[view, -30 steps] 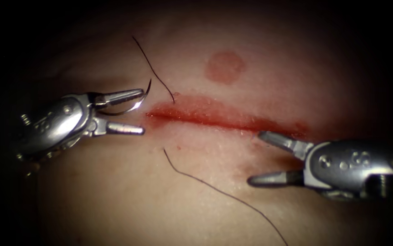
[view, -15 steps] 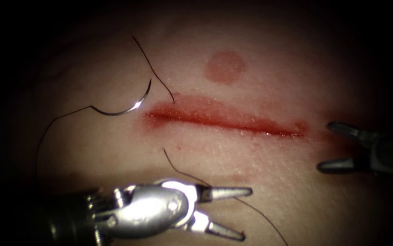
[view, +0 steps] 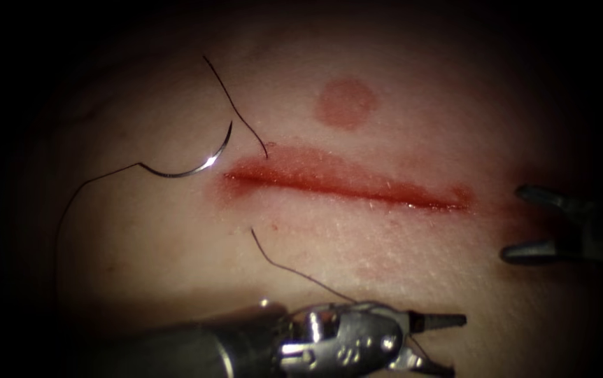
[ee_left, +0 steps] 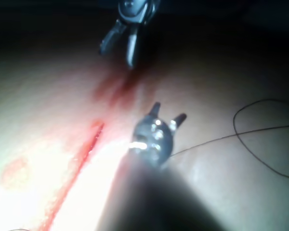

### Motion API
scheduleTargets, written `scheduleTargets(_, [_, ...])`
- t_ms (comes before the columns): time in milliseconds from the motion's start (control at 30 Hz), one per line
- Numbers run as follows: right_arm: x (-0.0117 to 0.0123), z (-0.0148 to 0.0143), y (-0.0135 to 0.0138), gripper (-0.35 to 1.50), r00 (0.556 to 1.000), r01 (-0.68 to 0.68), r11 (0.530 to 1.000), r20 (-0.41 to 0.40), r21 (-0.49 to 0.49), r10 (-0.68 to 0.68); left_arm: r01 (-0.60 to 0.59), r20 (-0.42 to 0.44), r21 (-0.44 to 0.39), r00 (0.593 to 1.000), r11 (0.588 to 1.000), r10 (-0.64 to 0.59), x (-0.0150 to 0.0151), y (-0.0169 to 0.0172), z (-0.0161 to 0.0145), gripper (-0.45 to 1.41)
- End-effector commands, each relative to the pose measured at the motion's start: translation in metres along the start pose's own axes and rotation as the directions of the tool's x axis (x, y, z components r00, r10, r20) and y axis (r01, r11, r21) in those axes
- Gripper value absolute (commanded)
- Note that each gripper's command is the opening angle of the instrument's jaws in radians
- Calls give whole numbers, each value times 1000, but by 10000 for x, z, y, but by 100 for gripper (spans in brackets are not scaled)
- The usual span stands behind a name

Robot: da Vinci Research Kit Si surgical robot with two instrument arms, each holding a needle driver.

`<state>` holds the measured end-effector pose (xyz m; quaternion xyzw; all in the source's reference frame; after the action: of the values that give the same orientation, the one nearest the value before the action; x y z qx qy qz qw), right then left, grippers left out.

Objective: Wound Closure
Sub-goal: Grab the long suture end with the left gripper.

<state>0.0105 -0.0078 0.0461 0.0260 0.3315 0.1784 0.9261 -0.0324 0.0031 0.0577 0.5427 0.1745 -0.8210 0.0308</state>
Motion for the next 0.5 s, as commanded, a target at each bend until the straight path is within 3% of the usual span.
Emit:
scheduleTargets(33, [-2,7,-6,125,1000,0,1000,-1,4,0,-13,0,-21,1000,1000,13,-8,1,10,21])
scheduleTargets(233, [-2,8,-6,125,1000,0,1000,-1,3,0,-72,-29,-131,997,989,68,-32,2,17,20])
scheduleTargets(500, [-3,11,-8,125,1000,2,1000,3,4,-2,-138,-30,-210,990,968,135,-41,2,35,16])
